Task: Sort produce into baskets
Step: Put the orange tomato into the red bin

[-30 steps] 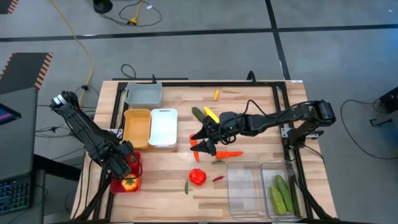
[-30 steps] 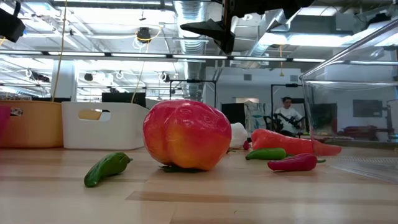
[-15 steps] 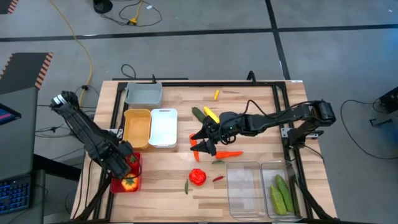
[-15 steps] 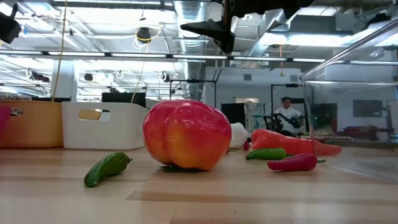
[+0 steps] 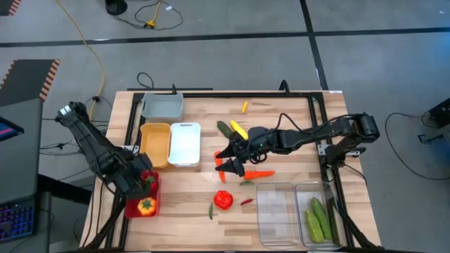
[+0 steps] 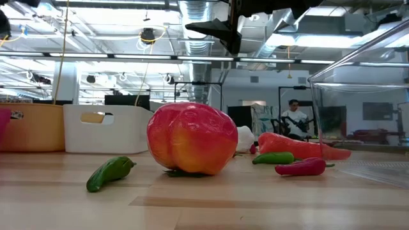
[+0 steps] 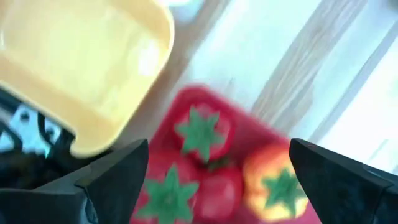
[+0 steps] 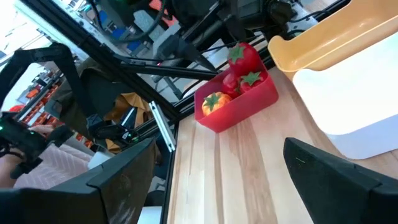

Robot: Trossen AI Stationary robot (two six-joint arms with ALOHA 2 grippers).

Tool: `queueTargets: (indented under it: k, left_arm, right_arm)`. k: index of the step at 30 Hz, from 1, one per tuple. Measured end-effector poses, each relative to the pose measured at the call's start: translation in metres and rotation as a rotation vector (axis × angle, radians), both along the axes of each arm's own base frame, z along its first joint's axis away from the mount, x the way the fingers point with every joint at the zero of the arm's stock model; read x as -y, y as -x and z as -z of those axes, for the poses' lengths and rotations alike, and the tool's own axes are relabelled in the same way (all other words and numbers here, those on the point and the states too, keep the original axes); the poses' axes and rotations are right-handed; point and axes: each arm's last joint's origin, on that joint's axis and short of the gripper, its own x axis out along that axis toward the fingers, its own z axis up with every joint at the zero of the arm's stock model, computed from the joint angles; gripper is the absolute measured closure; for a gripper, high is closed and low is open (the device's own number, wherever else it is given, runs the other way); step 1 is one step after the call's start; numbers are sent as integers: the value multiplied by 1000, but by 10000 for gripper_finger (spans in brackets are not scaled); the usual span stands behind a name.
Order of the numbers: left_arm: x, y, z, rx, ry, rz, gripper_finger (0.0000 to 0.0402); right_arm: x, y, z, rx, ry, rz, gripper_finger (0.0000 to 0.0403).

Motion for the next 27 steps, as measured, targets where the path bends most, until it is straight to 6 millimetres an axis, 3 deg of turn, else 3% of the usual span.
queueTargets:
  k: [16, 27]
  left_arm:
    - [8, -16, -6, 269, -75, 80, 26]
    - [10, -20, -8, 325, -95, 116, 26]
  right_arm:
    - [-28, 4, 0, 0, 0, -80, 26]
    - [-31, 4, 0, 0, 0, -86, 26]
